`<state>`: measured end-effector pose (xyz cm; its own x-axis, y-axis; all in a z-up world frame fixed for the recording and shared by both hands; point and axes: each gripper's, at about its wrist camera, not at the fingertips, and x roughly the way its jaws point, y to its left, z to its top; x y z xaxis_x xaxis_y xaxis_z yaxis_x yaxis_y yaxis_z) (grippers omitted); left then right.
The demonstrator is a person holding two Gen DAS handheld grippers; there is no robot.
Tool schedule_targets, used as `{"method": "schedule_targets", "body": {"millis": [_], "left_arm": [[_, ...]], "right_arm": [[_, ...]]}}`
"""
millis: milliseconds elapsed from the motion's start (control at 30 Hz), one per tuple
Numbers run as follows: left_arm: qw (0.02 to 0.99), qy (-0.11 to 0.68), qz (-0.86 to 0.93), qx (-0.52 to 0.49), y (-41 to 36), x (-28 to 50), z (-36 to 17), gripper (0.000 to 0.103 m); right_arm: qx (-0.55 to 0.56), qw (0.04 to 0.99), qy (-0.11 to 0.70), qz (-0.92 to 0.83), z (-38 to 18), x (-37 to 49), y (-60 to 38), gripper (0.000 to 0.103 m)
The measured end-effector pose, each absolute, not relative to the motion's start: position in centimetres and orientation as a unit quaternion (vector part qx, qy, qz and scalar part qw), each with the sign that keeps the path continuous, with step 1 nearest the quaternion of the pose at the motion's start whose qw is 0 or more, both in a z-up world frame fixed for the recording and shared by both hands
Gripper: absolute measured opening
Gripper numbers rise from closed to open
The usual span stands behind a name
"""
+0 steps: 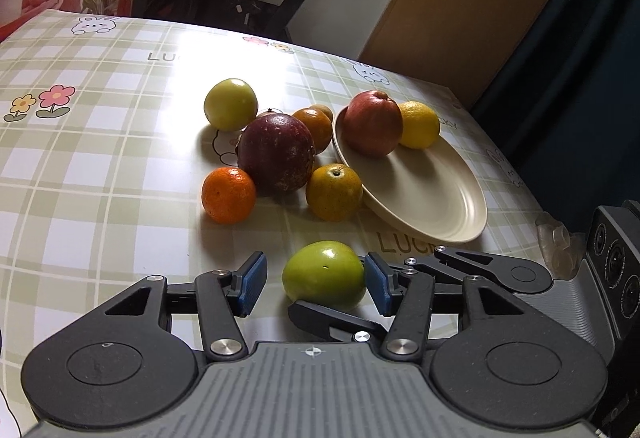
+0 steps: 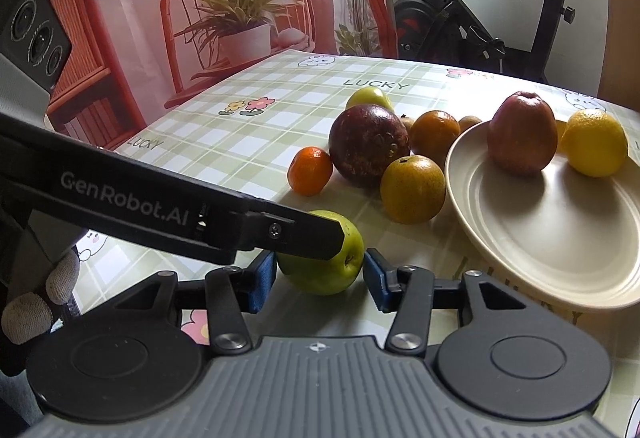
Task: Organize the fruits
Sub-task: 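Lift the green apple with the left tool toward the cream plate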
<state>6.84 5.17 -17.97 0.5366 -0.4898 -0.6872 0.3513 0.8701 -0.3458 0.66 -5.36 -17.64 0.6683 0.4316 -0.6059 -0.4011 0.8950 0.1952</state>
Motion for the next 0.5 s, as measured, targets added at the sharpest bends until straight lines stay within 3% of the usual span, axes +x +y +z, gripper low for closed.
{"method": "schedule_targets", "body": {"millis": [500], "left_arm": [[0.877,0.406,-0.25,-0.052,3.3,6.3,-18.3,0.052]], "right_arm": [[0.036,0.919,0.321,0.224,-17.1,0.2,-6.1,0.05]]}}
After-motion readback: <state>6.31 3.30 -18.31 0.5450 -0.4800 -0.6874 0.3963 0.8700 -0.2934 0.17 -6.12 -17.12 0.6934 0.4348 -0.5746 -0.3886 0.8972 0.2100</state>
